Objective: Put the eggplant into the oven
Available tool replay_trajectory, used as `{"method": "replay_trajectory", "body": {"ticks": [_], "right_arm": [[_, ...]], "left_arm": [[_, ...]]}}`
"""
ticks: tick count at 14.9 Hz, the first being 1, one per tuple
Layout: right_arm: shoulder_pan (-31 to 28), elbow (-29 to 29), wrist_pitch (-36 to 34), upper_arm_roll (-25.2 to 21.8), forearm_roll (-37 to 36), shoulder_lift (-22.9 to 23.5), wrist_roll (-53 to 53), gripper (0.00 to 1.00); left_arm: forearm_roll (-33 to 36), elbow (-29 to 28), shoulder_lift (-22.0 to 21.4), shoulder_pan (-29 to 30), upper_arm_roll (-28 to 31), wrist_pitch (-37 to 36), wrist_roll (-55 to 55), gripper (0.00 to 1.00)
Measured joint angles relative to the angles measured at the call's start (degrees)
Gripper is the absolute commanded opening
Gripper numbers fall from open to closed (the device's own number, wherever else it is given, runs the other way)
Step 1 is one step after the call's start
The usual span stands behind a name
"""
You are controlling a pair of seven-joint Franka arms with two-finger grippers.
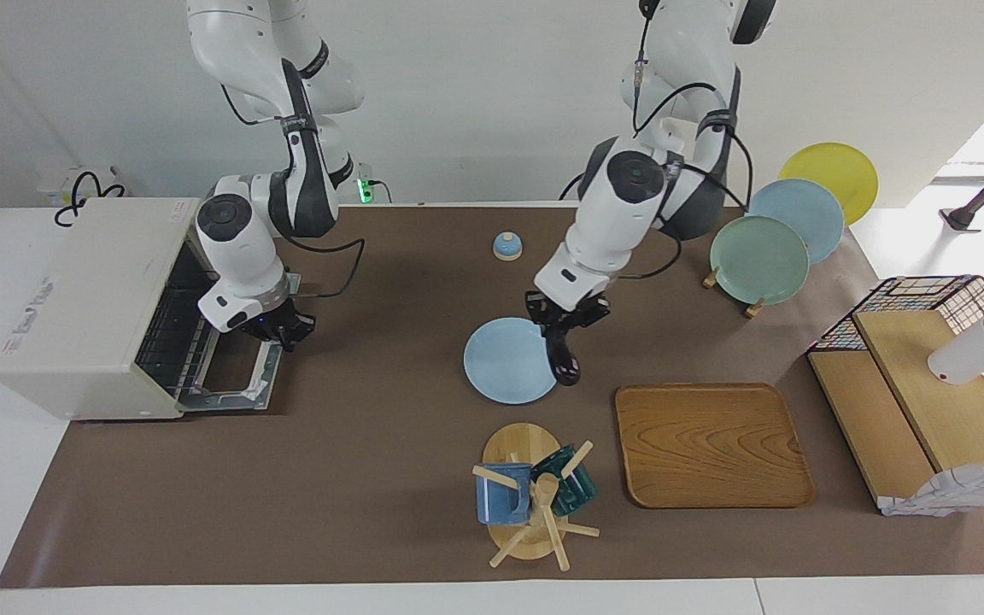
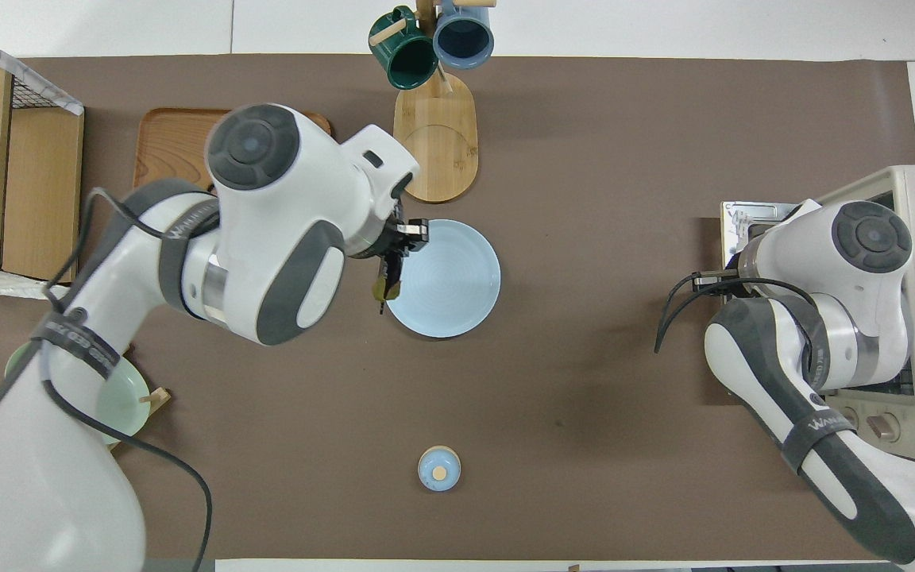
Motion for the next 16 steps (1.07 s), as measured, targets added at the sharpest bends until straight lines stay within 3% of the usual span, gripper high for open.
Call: {"method": "replay_trajectory", "body": {"ticks": [5, 6, 7, 8, 11, 12, 13, 14, 16], "right_arm": [[-0.3, 0.1, 0.5, 0.7, 2.5, 0.9, 0.0, 0.0], [0.0, 0.4, 0.5, 1.4, 3.4, 0.9, 0.2, 0.06], [0.9, 1.1, 0.5, 1.9, 4.0, 0.9, 0.9, 0.56], [2.2, 2.0, 0.5, 2.3, 4.2, 0.9, 1.9, 0.77], [5.6, 5.3, -0.2, 2.7, 4.2, 0.8, 3.2, 0.77], [6.6, 7.0, -2.0, 2.9, 4.2, 0.8, 3.2, 0.83], [7.7, 8.9, -4.3, 2.9, 4.2, 0.8, 3.2, 1.0], [8.7, 10.9, -6.4, 2.9, 4.2, 0.8, 3.2, 1.0], [10.4, 13.4, -8.9, 3.0, 4.3, 0.8, 4.6, 1.0]], "left_arm": [[0.0, -6.8, 1.7, -5.6, 0.2, 7.5, -2.1, 0.0], [0.0, -7.1, 2.4, -5.8, 0.2, 8.5, -2.1, 0.0], [0.0, -7.4, 2.9, -5.9, 0.2, 9.3, -2.1, 0.0], [0.0, -7.7, 3.3, -5.9, 0.3, 9.9, -2.1, 0.0], [0.0, -8.5, 3.4, -5.9, 0.3, 12.0, -2.1, 0.0], [0.0, -8.8, 3.4, -5.9, 0.4, 12.4, -2.1, 0.17], [0.0, -9.0, 3.4, -5.8, 0.4, 12.6, -2.1, 0.85], [0.0, -9.1, 3.4, -5.8, 0.4, 12.7, -2.1, 1.0], [0.0, -9.1, 3.4, -5.7, 0.9, 12.8, -2.1, 1.0]]}}
